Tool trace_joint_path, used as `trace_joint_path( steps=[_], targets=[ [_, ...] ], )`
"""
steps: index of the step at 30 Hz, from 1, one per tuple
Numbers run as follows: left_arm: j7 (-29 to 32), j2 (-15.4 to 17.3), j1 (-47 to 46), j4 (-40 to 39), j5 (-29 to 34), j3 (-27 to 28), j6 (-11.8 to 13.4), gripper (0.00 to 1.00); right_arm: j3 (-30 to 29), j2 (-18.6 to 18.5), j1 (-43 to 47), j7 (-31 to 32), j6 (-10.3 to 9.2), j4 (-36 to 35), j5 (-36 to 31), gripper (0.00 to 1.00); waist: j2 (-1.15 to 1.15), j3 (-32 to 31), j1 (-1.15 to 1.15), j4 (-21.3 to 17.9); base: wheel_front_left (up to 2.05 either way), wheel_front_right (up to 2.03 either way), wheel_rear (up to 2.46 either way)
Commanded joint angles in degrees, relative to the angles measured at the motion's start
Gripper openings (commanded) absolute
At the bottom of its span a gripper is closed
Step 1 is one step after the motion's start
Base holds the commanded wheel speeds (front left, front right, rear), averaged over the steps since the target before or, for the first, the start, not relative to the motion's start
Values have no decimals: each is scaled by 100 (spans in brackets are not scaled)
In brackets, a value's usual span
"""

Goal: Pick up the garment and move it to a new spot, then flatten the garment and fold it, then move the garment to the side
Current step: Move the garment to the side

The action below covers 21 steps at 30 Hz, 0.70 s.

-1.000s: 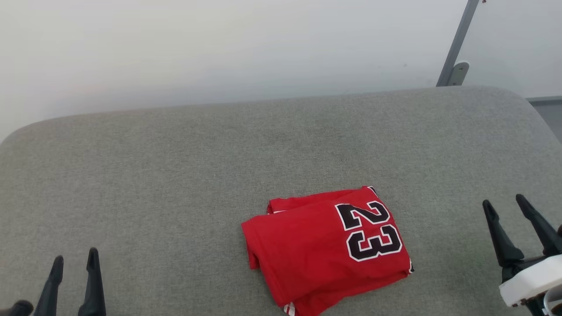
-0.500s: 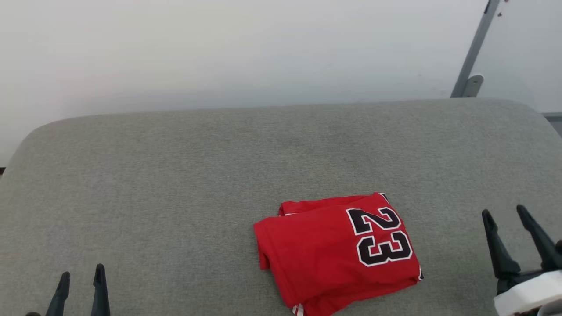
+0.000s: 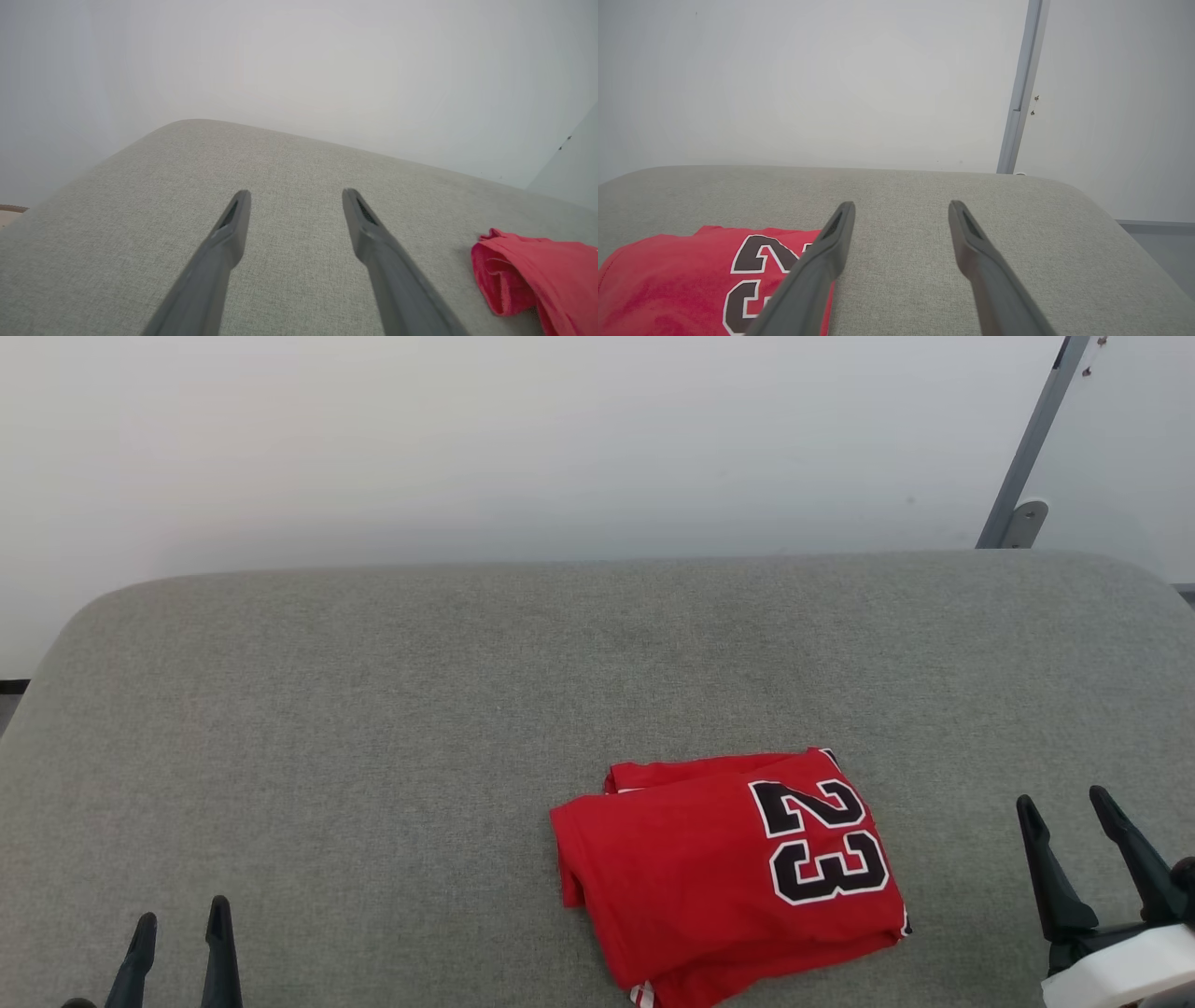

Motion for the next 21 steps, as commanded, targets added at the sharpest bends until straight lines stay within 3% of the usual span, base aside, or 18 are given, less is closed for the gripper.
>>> trace_joint_path(
  steps=[1,13,17,21],
  targets=[
    [-29,5,-45,-28,18,13,-22,100,16,16,68,-27,0,-12,-52,100,0,6,0,2,0,0,0],
    [-29,56,-120,-108,148,-89,-21,100,311,-70,-9,-27,0,161,142,100,0,48,0,58,0,0,0],
    [-29,70,-127,-164,184,-93,-21,100,779,-291,-215,-20,0,492,472,100,0,57,0,117,0,0,0],
    [-28,86,-119,-230,204,-128,-22,100,1345,-581,-516,375,0,668,1005,100,0,88,0,222,0,0,0]
  ],
)
